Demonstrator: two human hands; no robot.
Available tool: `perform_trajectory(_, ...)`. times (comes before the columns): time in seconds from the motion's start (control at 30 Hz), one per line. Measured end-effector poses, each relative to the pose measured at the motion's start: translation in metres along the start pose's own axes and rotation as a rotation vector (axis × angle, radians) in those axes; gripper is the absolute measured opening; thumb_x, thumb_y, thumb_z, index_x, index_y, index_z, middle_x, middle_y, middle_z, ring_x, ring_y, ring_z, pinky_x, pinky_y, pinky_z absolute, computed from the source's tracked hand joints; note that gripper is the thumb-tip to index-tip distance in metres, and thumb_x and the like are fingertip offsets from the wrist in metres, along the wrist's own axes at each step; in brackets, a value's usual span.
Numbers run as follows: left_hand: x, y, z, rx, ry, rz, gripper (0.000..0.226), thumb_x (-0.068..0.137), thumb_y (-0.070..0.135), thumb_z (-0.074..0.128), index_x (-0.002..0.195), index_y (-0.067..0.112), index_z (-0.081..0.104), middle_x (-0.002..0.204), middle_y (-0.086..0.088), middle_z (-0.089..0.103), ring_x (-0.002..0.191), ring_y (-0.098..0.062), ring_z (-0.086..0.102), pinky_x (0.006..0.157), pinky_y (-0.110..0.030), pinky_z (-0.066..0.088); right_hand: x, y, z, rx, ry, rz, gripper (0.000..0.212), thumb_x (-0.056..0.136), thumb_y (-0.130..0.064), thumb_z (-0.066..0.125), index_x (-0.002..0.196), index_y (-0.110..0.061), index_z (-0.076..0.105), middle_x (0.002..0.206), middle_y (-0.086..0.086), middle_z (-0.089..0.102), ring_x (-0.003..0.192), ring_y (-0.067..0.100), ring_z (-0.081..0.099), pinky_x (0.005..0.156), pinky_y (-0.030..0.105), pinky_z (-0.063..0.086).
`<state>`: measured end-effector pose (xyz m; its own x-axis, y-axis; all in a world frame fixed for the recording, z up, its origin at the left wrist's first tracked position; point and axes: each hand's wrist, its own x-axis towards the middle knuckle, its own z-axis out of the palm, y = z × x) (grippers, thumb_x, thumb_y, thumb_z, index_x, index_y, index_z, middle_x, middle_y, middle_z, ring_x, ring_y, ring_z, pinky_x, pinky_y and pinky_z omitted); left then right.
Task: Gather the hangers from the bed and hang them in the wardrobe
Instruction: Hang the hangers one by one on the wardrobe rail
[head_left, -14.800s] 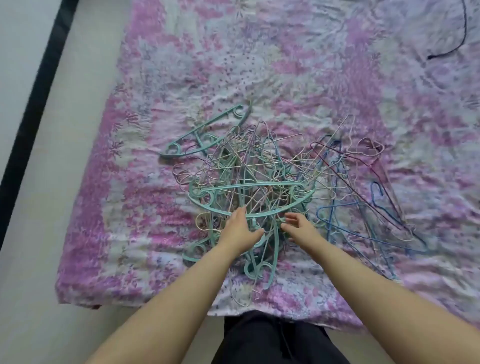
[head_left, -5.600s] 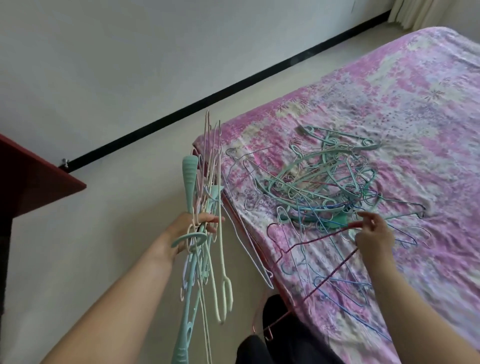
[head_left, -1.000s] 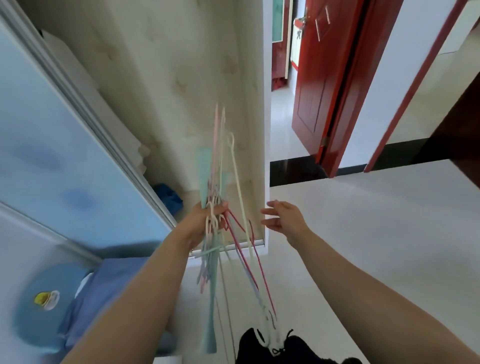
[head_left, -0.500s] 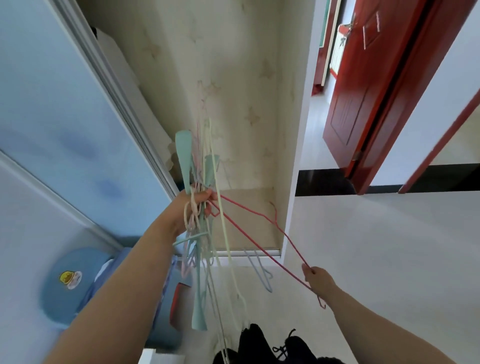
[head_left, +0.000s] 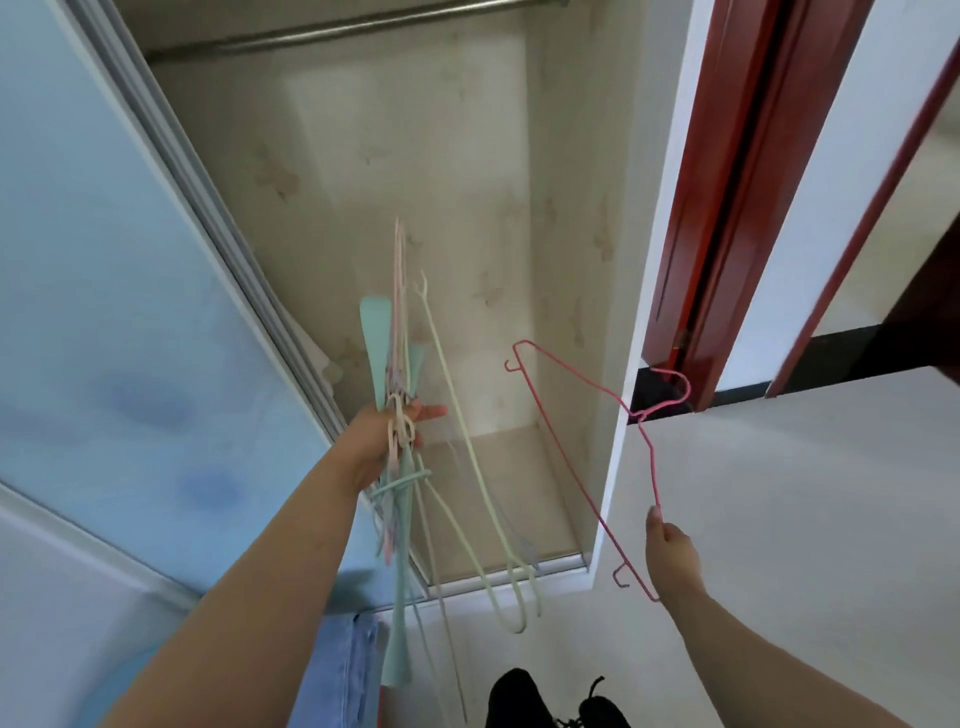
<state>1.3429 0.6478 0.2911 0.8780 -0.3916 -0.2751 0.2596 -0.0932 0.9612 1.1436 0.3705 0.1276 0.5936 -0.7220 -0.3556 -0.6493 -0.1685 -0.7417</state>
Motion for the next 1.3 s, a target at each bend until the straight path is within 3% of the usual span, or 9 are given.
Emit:
perform_trajectory(0.4,0.045,0.028,-0.042,-0.222,-0.127,-0.042,0.009,0.097,0.013,0.050,0.091,0.009,0.053,0.097,-0.010,0.074,0.041,-0.012,0.057,0.041,-0.021,0.047,-0.011,-0.036,0.031,-0.211,0.019,0.146,0.031,0.093,-0.002,0.039,0.123,-0.003,0.045,0.111,0.018,0.060,0.103,0.034,0.059,0.071,0.030,0.040)
perform_trajectory(0.53,0.060,0.026,-0.038,-0.180,-0.092,-0.056,0.008,0.098,0.017,0.051,0.101,0.009,0.052,0.089,-0.006,0.076,0.040,-0.011,0.056,0.039,-0.020,0.046,-0.013,-0.042,0.037,-0.599,-0.320,0.112,0.036,0.096,0.000,0.043,0.131,0.004,0.050,0.135,0.018,0.053,0.126,0.030,0.050,0.082,0.023,0.046)
perform_trajectory(0.63,0.073,0.020,-0.030,-0.168,-0.059,-0.059,0.006,0.097,0.015,0.053,0.092,0.012,0.052,0.086,-0.005,0.076,0.040,-0.010,0.055,0.042,-0.021,0.046,-0.003,-0.043,0.045,-0.669,-0.489,0.276,0.034,0.098,0.002,0.039,0.130,0.009,0.048,0.143,0.019,0.045,0.102,0.005,0.063,0.052,0.005,0.039)
perform_trajectory(0.73,0.085,0.019,-0.024,-0.158,-0.048,-0.071,0.006,0.096,0.014,0.053,0.092,0.010,0.053,0.081,-0.005,0.076,0.040,-0.011,0.056,0.042,-0.022,0.047,0.018,-0.048,0.055,-0.605,-0.523,0.380,0.022,0.097,-0.002,0.043,0.078,-0.006,0.054,0.097,0.012,0.068,0.046,0.002,0.053,0.047,0.010,0.038)
perform_trajectory(0.83,0.101,0.023,-0.023,-0.192,-0.018,-0.085,0.010,0.096,0.010,0.053,0.087,0.009,0.055,0.065,-0.002,0.070,0.040,-0.011,0.055,0.043,-0.020,0.046,0.029,-0.085,0.052,-0.877,-0.518,0.060,0.021,0.094,-0.009,0.055,0.109,0.001,0.065,0.096,0.013,0.069,0.096,0.026,0.062,0.064,0.022,0.037)
perform_trajectory(0.93,0.111,0.030,-0.019,-0.263,-0.020,-0.085,0.015,0.097,0.007,0.049,0.083,0.008,0.053,0.052,0.001,0.058,0.039,-0.012,0.052,0.042,-0.019,0.043,0.047,-0.138,0.042,-0.483,-0.412,-0.038,0.037,0.098,-0.008,0.044,0.135,-0.008,0.052,0.129,0.011,0.057,0.118,0.027,0.055,0.090,0.028,0.044)
perform_trajectory(1.03,0.119,0.035,-0.016,-0.322,-0.003,-0.074,0.018,0.098,0.004,0.045,0.081,0.007,0.051,0.049,0.001,0.052,0.037,-0.011,0.048,0.040,-0.018,0.043,0.067,-0.191,0.031,0.030,-0.254,-0.002,0.044,0.091,0.000,0.041,0.134,-0.005,0.046,0.094,0.005,0.065,0.069,0.018,0.057,0.056,0.030,0.049)
perform_trajectory(1.2,0.135,0.057,-0.014,-0.427,0.033,-0.026,0.021,0.098,0.004,0.044,0.078,0.010,0.048,0.049,0.001,0.049,0.037,-0.010,0.047,0.039,-0.018,0.042,0.075,-0.267,0.005,-0.020,-0.070,-0.419,0.040,0.099,-0.016,0.041,0.139,-0.010,0.042,0.117,0.003,0.067,0.113,0.029,0.058,0.092,0.037,0.048)
perform_trajectory(1.3,0.148,0.069,-0.017,-0.436,0.057,0.001,0.017,0.096,0.005,0.049,0.080,0.010,0.051,0.051,0.000,0.050,0.039,-0.011,0.049,0.039,-0.020,0.043,0.068,-0.297,-0.011,0.073,0.057,-0.579,0.036,0.102,-0.027,0.036,0.134,-0.014,0.048,0.109,0.004,0.067,0.098,0.025,0.066,0.078,0.033,0.049)
